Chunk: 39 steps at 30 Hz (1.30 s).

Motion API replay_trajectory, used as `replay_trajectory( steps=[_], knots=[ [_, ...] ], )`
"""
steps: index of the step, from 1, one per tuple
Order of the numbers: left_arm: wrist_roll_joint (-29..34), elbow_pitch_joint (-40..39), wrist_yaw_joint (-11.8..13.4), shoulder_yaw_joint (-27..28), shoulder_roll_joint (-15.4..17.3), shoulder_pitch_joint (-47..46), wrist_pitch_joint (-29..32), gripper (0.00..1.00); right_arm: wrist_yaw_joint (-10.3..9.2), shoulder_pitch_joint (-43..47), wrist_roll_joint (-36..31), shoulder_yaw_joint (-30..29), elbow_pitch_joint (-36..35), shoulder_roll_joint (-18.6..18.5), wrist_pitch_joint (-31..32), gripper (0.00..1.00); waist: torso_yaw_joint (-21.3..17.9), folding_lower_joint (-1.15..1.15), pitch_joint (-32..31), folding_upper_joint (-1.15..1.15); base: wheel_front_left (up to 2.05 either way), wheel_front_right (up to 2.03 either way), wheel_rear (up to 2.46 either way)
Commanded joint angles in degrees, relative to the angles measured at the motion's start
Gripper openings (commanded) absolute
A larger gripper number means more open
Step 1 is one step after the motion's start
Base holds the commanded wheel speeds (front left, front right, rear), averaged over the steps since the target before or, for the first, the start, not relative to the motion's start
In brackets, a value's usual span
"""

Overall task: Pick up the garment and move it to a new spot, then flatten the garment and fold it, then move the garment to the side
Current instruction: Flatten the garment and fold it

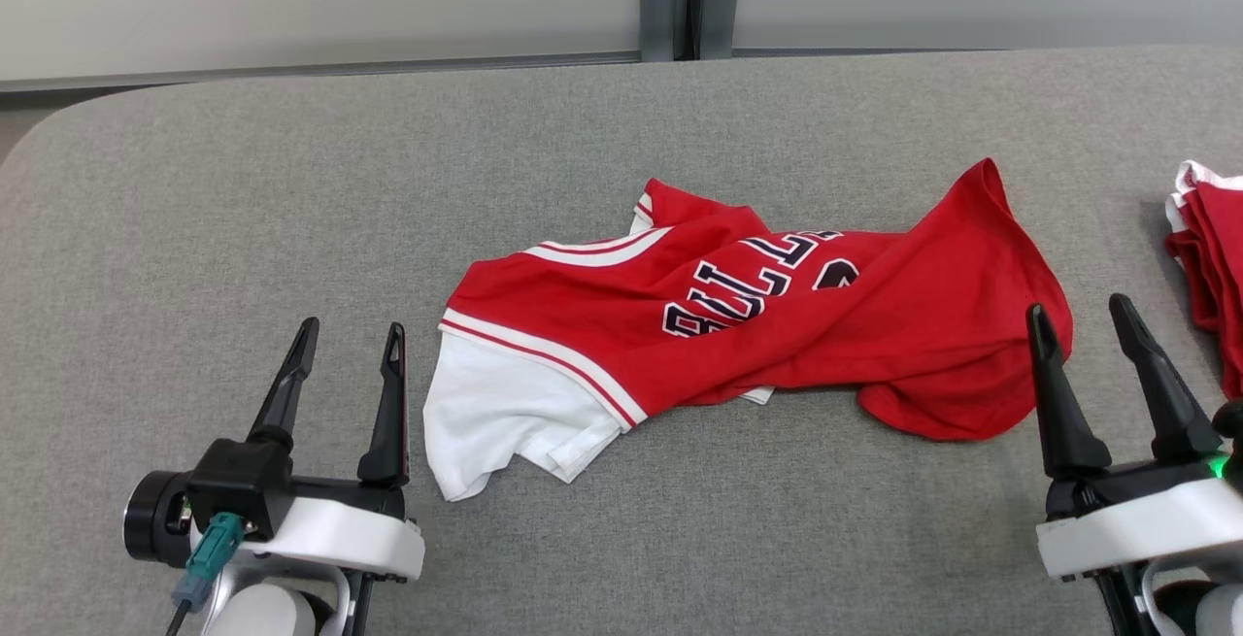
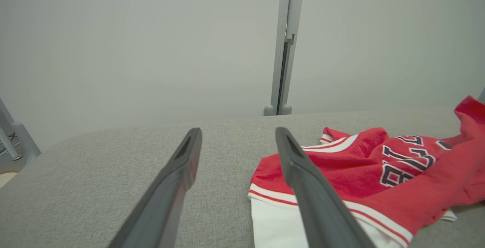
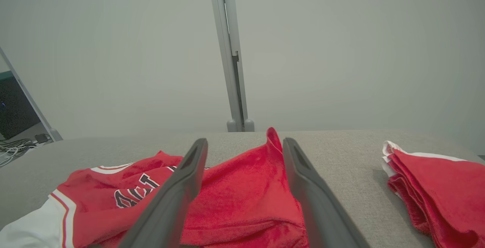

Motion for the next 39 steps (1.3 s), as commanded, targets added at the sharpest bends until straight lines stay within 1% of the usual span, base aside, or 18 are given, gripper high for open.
replay_trajectory(
  steps=[1, 3, 9, 17, 20, 24, 30, 31, 32, 33, 35, 39],
  knots=[
    [-0.3, -0.3, 0.2, 0.1, 0.4, 1.0, 0.2, 1.0, -0.02, 1.4, -0.5, -0.1, -1.0, 0.3, 0.6, 1.0, -0.4, 0.0, -0.9, 0.0, 0.0, 0.0, 0.0],
    [-0.4, -0.6, 0.5, 0.2, 0.7, 1.8, 0.5, 1.0, -0.02, 2.8, -0.7, -0.1, -1.7, 1.1, 1.2, 1.0, -0.7, 0.0, -1.3, 0.0, 0.0, 0.0, 0.0],
    [-0.8, -1.3, 0.6, 0.1, 1.3, 2.8, 1.2, 1.0, -0.02, 4.1, -1.4, -0.3, -3.3, 1.6, 2.0, 1.0, -1.1, 0.0, -1.5, 0.0, 0.0, 0.0, 0.0],
    [-0.8, -1.4, 0.7, -0.6, 1.6, 2.1, 2.1, 1.0, -0.02, 3.3, -1.2, -0.4, -3.7, 1.9, 2.4, 1.0, -0.9, 0.0, -1.0, 0.0, 0.0, 0.0, 0.0],
    [-1.2, 0.8, -0.7, -2.0, 1.3, 0.8, 3.6, 1.0, -0.02, 2.6, -1.0, 0.0, -3.5, 2.1, 2.5, 1.0, -1.1, 0.0, 0.1, 0.0, 0.0, 0.0, 0.0],
    [-2.5, 6.1, -2.3, -3.3, 0.6, 0.7, 5.5, 1.0, -0.02, 2.1, -0.3, 0.6, -2.6, 2.4, 2.2, 1.0, -2.0, 0.0, 1.1, 0.0, 0.0, 0.0, 0.0],
    [-5.7, 13.7, -4.0, -4.1, -1.1, 1.9, 7.9, 1.0, -0.02, 2.7, 0.3, 0.1, -1.0, 3.0, 1.7, 1.0, -3.1, 0.0, 2.0, 0.0, 0.0, 0.0, 0.0],
    [-5.9, 14.4, -4.2, -4.2, -1.2, 1.7, 7.9, 0.76, -0.02, 2.9, 0.4, -0.2, -0.7, 3.1, 1.7, 1.0, -3.1, 0.0, 2.1, 0.0, 0.0, 0.0, 0.0],
    [-6.2, 14.9, -4.6, -4.2, -1.5, 1.5, 7.8, 0.23, -0.02, 3.0, 0.5, -0.4, -0.4, 3.0, 1.6, 1.0, -3.1, 0.0, 2.3, 0.0, 0.0, 0.0, 0.0],
    [-6.4, 15.4, -4.6, -4.2, -1.6, 1.2, 7.7, 0.0, -0.02, 3.0, 0.7, -0.7, 0.0, 3.1, 1.4, 1.0, -3.0, 0.0, 2.3, 0.0, 0.0, 0.0, 0.0],
    [-6.5, 16.0, -5.0, -4.3, -1.5, 1.0, 7.5, 0.0, -0.02, 3.2, 1.2, -1.7, 1.1, 3.1, 1.5, 1.0, -3.0, 0.0, 2.5, 0.0, 0.0, 0.0, 0.0],
    [-6.4, 16.6, -5.2, -4.3, -1.0, -0.3, 7.0, 0.0, -0.02, 2.9, 2.5, -4.5, 6.0, 1.6, 1.8, 1.0, -2.6, 0.0, 2.7, 0.0, 0.0, 0.0, 0.0]
  ],
)
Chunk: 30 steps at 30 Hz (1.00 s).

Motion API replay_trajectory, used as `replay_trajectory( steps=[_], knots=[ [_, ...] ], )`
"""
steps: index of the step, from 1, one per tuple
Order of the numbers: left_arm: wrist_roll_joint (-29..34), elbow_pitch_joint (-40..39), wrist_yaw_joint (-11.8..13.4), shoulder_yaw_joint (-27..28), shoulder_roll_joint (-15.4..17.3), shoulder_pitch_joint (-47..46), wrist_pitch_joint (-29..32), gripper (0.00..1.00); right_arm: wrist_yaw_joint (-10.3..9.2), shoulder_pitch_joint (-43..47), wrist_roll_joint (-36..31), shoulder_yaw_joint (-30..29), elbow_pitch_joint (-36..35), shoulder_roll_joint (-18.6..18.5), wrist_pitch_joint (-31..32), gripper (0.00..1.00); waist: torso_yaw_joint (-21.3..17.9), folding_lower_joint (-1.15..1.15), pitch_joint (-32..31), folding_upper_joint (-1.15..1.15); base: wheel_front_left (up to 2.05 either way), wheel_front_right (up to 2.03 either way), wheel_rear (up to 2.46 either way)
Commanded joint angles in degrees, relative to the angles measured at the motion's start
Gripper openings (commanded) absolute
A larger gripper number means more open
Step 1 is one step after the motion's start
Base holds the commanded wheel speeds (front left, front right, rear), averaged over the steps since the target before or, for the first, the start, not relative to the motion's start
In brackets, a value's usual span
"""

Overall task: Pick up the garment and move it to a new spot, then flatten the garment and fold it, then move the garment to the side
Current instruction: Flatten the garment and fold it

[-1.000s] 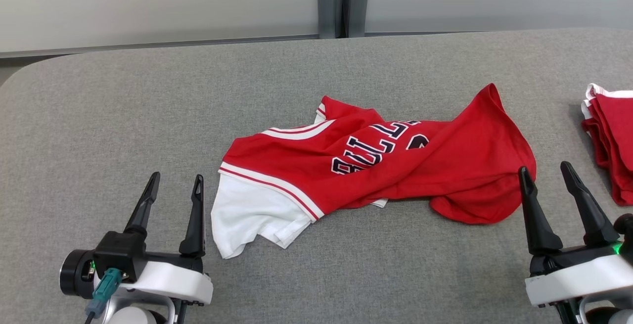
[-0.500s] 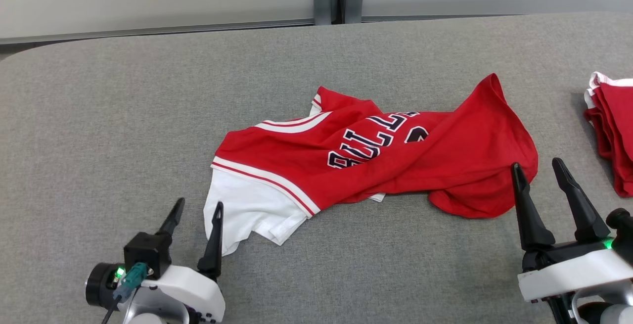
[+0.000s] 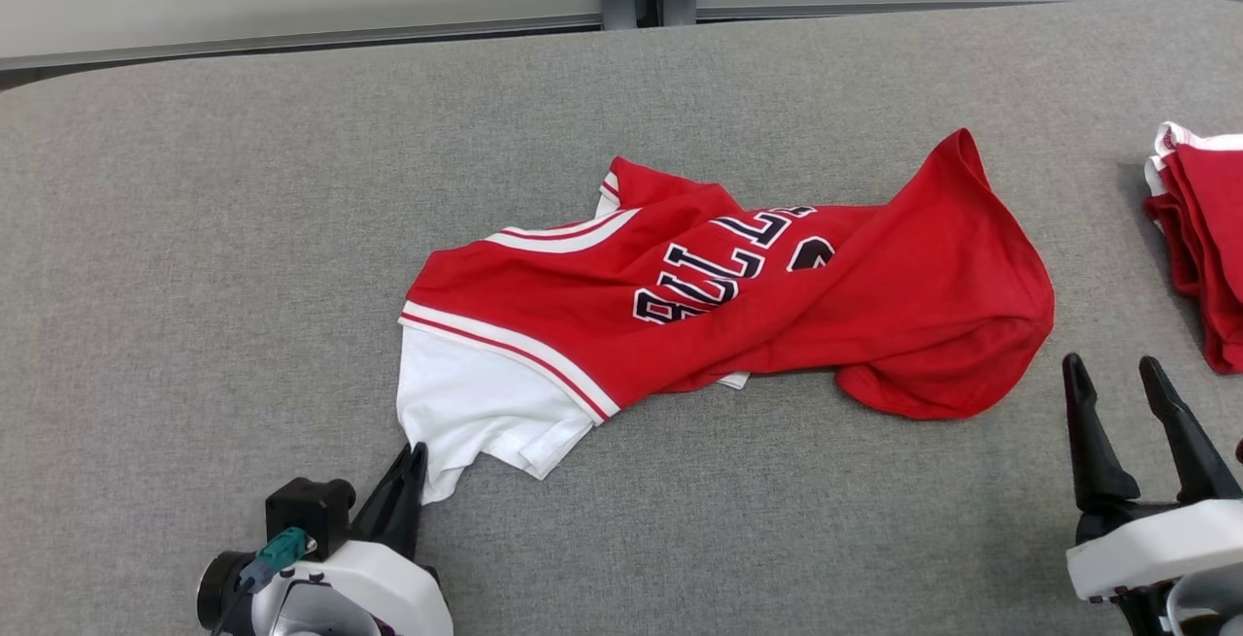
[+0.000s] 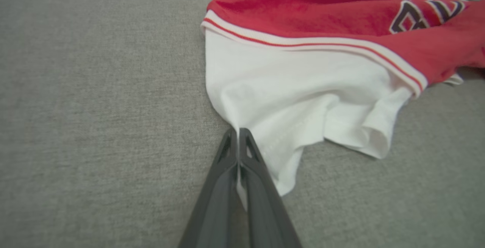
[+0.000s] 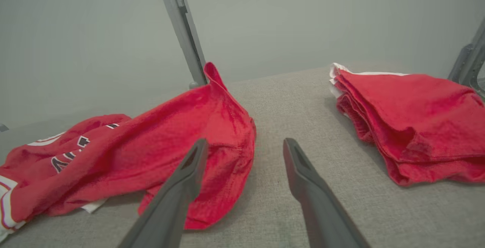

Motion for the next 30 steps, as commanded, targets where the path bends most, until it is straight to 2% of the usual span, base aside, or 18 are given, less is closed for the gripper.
replay_trajectory(
  steps=[1, 4, 14, 15, 16, 17, 24, 30],
  knots=[
    [0.1, 0.5, -0.1, 0.1, 0.5, -1.2, -0.3, 0.0, 0.0, -0.3, 0.7, -0.9, 2.5, -1.0, -0.1, 1.0, 0.3, 0.0, 0.3, 0.0, 0.0, 0.0, 0.0],
    [0.3, 0.5, -0.1, 0.0, 0.6, -2.2, -0.6, 0.0, -0.01, -2.2, 1.7, -0.9, 6.1, -2.3, -0.2, 1.0, 0.7, 0.0, 0.9, 0.0, 0.0, 0.0, 0.0],
    [0.5, 0.4, 0.6, -0.1, 0.8, -4.0, -1.5, 0.0, 0.0, -9.6, 6.9, 5.2, 13.9, -6.1, -1.0, 1.0, 1.3, 0.0, 3.1, 0.0, 0.0, 0.0, 0.0],
    [0.5, 0.3, 0.7, 0.0, 0.9, -4.3, -1.7, 0.0, 0.0, -10.1, 7.9, 6.0, 14.4, -6.4, -1.0, 0.71, 1.3, 0.0, 3.3, 0.0, 0.0, 0.0, 0.0],
    [0.5, 0.1, 0.7, 0.2, 1.0, -4.5, -1.9, 0.0, 0.0, -10.6, 8.6, 6.6, 14.8, -6.9, -1.1, 0.29, 1.4, 0.0, 3.6, 0.0, 0.0, 0.0, 0.0],
    [0.5, 0.0, 0.7, 0.3, 1.1, -4.6, -2.0, 0.0, 0.0, -11.1, 9.1, 7.3, 15.0, -7.4, -1.2, 0.0, 1.4, 0.0, 3.7, 0.0, 0.0, 0.0, 0.0],
    [0.7, -2.3, 1.3, 1.0, 1.8, -5.4, -3.9, 0.0, -0.01, -13.0, 11.4, 10.4, 15.2, -9.5, -3.5, 0.0, 1.0, 0.0, 4.3, 0.0, 0.0, 0.0, 0.0],
    [1.3, -9.1, 2.6, 2.7, 2.7, -6.0, -6.3, 0.0, -0.01, -13.3, 8.9, 9.4, 11.4, -10.5, -6.0, 0.0, 0.8, 0.0, 3.7, 0.0, 0.0, 0.0, 0.0]
  ],
)
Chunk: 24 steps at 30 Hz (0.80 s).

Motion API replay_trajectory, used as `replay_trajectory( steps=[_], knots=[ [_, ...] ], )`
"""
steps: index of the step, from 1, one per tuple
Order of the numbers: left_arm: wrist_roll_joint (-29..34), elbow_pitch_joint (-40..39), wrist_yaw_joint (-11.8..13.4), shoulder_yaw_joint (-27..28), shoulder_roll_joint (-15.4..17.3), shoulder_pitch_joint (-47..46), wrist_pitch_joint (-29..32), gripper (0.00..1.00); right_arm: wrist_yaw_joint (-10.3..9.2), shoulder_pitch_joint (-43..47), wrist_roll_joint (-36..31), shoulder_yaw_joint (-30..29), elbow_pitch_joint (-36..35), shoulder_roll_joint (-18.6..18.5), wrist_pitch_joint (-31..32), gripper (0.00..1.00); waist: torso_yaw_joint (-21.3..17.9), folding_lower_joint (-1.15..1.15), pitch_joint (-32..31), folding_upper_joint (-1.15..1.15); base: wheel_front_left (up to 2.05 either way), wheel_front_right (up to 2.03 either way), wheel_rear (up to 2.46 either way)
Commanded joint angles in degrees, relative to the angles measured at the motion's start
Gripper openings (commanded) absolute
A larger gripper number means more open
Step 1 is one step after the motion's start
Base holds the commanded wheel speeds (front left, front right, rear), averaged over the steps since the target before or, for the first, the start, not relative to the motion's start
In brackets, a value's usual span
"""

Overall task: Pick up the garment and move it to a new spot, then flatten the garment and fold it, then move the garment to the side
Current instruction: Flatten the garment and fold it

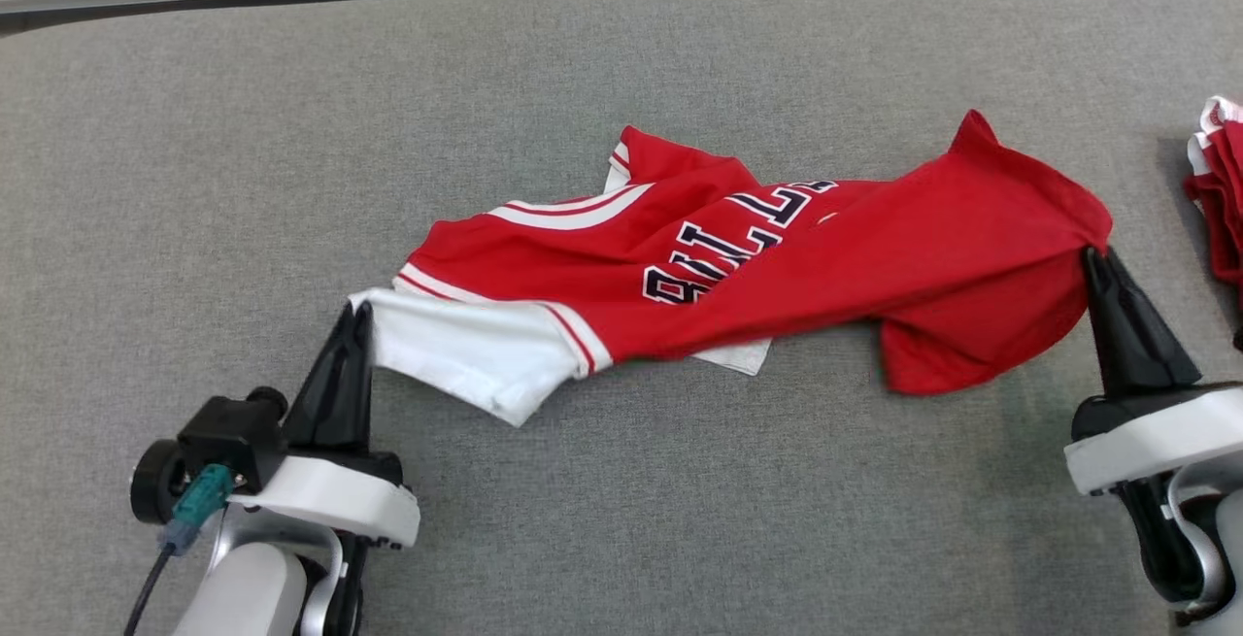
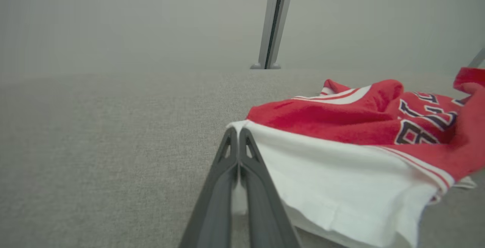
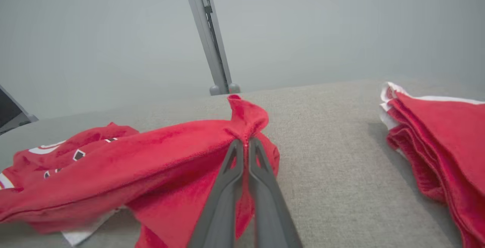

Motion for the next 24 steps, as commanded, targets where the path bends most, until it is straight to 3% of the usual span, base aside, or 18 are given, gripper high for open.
replay_trajectory(
  steps=[1, 15, 24],
  knots=[
    [0.4, -2.0, 0.4, 0.7, 0.7, -1.1, -0.5, 0.0, -0.02, -0.7, -1.0, -0.8, -1.4, -0.4, -0.5, 0.0, -0.2, 0.0, -0.5, 0.0, 0.0, 0.0, 0.0],
    [2.9, -29.0, 2.4, 4.0, 2.5, -8.5, -0.5, 0.0, -0.02, -2.7, -10.7, -11.8, -23.8, 2.5, 6.2, 0.0, -0.1, 0.0, -5.6, 0.0, 0.0, 0.0, 0.0],
    [5.3, -36.5, 1.6, 3.5, 4.5, -21.4, 5.5, 0.0, -0.02, -5.9, -13.2, -17.5, -35.0, 2.2, 10.8, 0.0, 0.5, 0.0, -8.0, 0.0, 0.0, 0.0, 0.0]
  ],
)
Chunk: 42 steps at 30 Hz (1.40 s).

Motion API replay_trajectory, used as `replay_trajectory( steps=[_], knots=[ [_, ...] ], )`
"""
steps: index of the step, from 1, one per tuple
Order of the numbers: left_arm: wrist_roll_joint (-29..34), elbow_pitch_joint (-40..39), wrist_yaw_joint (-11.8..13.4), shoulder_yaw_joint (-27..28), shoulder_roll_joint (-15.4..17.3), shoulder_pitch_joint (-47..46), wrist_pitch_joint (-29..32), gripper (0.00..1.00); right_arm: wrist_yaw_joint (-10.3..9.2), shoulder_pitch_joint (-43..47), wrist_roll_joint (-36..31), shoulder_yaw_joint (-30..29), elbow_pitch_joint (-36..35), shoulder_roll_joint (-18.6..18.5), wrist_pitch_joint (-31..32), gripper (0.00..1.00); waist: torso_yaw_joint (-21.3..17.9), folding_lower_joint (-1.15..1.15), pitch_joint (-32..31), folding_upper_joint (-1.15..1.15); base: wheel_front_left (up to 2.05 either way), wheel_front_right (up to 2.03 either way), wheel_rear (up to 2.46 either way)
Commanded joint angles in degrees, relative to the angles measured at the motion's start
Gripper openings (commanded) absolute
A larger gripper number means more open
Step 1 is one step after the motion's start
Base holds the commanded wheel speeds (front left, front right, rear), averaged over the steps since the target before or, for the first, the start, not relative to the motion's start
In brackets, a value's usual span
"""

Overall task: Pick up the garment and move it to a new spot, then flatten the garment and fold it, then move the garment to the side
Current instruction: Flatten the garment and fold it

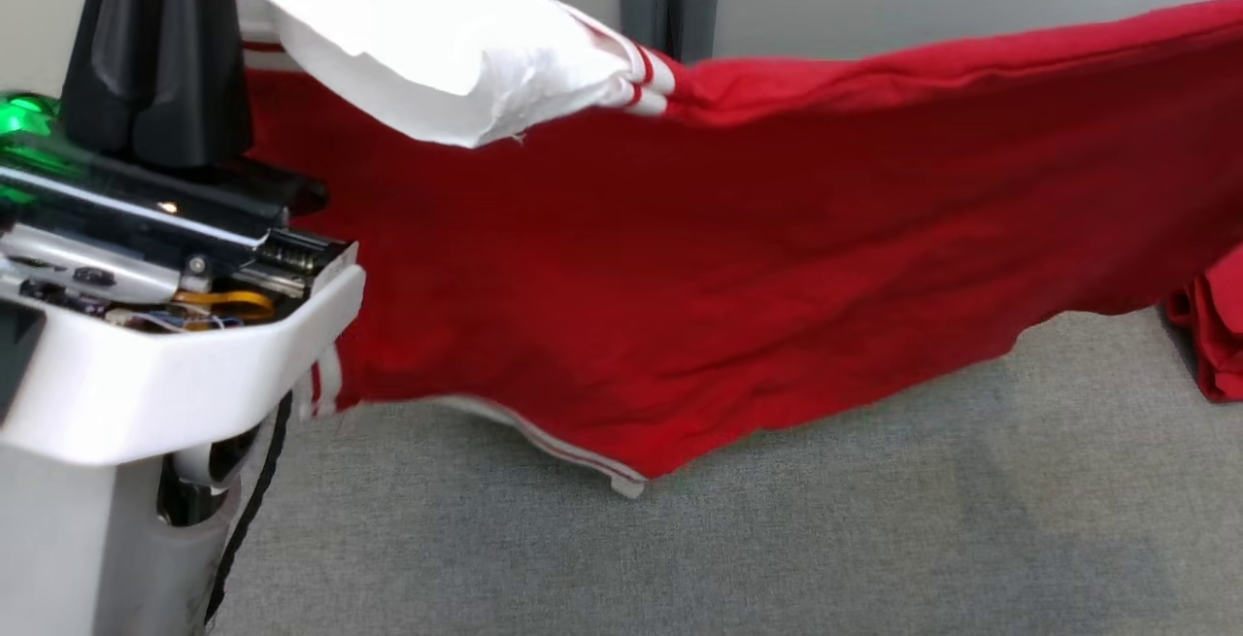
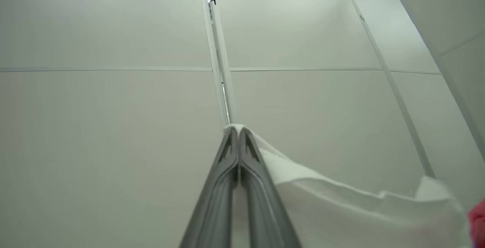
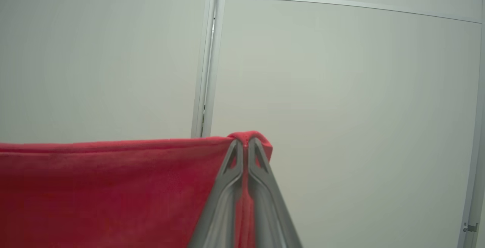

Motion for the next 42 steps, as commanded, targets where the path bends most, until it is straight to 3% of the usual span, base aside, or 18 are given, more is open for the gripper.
replay_trajectory(
  steps=[1, 9, 17, 23, 29, 36, 42],
  knots=[
    [0.3, 0.2, -0.1, -0.3, -0.1, -0.8, 0.4, 0.0, -0.02, -0.6, 0.1, 0.0, -0.4, -0.1, 0.4, 0.0, 0.0, 0.0, -0.2, 0.0, 0.0, 0.0, 0.0],
    [-0.9, 4.4, -0.8, -2.4, -2.2, -6.6, 2.2, 0.0, -0.02, -2.3, 1.7, 0.5, 0.1, 1.0, 2.1, 0.0, 0.0, 0.0, 0.6, 0.0, 0.0, 0.0, 0.0],
    [-2.4, 20.3, -4.0, -2.9, -3.8, -19.3, 1.3, 0.0, -0.02, -14.0, 5.2, 3.5, 10.1, 1.0, 0.3, 0.0, 0.0, 0.0, 5.5, 0.0, 0.0, 0.0, 0.0],
    [0.2, 38.6, -6.2, -3.4, -5.1, -36.3, -3.4, 0.0, -0.02, -32.2, 7.4, 10.3, 25.4, 0.9, -3.9, 0.0, -0.6, 0.0, 9.4, 0.0, 0.0, 0.0, 0.0],
    [0.2, 54.9, -7.4, -2.7, -6.6, -45.7, -6.0, 0.0, -0.02, -46.0, 8.0, 17.2, 41.8, 2.5, -10.9, 0.0, -1.5, 0.0, 11.1, 0.0, 0.0, 0.0, 0.0],
    [-2.2, 73.8, -9.6, -2.6, -9.4, -46.2, -6.7, 0.0, -0.02, -53.8, 10.0, 26.6, 61.8, 4.3, -16.8, 0.0, -1.0, 0.0, 14.4, 0.0, 0.0, 0.0, 0.0],
    [-5.3, 84.2, -11.0, -1.0, -11.3, -42.3, -7.1, 0.0, -0.02, -54.3, 13.4, 33.2, 72.3, 5.9, -19.5, 0.0, -0.3, 0.0, 17.1, 0.0, 0.0, 0.0, 0.0]
  ],
)
